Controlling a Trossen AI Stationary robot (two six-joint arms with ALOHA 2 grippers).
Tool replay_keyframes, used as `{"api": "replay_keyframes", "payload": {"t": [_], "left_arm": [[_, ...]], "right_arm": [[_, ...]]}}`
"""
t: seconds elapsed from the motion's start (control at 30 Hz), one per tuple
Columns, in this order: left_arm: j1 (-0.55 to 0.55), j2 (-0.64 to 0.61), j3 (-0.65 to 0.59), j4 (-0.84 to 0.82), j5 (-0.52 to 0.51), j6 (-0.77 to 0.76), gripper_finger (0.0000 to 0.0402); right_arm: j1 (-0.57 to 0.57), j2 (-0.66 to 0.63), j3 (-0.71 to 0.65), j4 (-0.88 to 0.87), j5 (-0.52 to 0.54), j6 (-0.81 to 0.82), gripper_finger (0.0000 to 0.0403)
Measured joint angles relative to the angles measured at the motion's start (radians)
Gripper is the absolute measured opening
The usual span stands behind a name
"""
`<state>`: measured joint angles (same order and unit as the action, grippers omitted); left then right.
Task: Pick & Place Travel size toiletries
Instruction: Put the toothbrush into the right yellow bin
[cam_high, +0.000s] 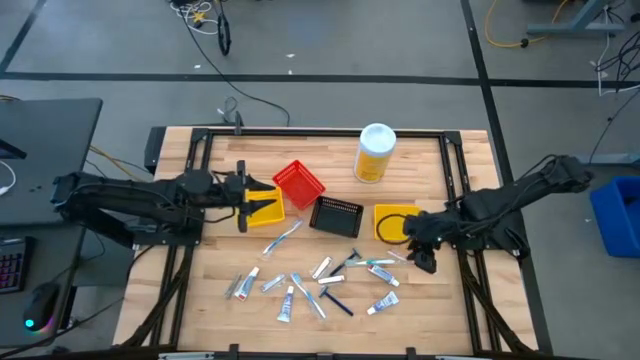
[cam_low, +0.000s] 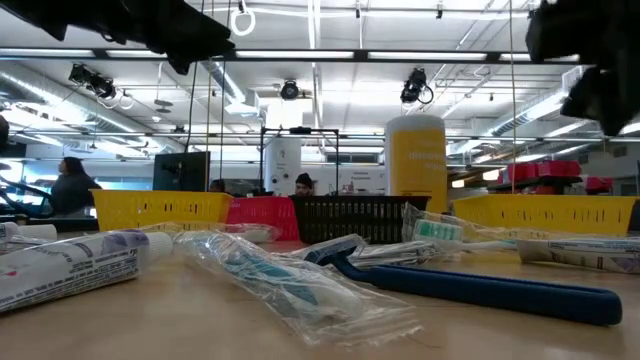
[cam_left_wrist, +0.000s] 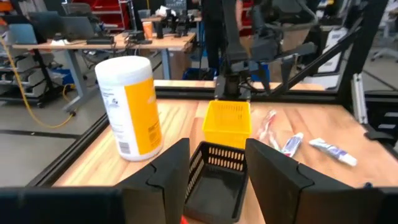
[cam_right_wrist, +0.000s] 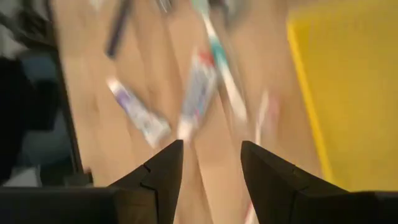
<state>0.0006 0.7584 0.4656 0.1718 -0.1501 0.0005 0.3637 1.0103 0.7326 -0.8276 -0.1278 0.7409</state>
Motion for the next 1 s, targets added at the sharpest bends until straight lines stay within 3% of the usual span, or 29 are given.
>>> {"api": "replay_keyframes", "payload": {"t": [0.23,0.5,0.83,1.0], "left_arm": [[0.0,0.028,0.0,0.002,-0.04,0.0,0.0158],[0.0,0.027,0.0,0.027,-0.049,0.0,0.0156],[0.0,0.027,0.0,0.022,-0.041,-0.004,0.0153],[0.0,0.027,0.0,0.021,-0.041,-0.004,0.0149]], "right_arm": [[0.057,0.11,0.0,-0.075,-0.022,0.133,0.0158],[0.095,0.228,0.0,-0.154,-0.005,0.19,0.018],[0.096,0.318,-0.065,0.038,0.033,0.196,0.0192],[0.096,0.347,-0.092,0.05,0.056,0.205,0.0189]]}}
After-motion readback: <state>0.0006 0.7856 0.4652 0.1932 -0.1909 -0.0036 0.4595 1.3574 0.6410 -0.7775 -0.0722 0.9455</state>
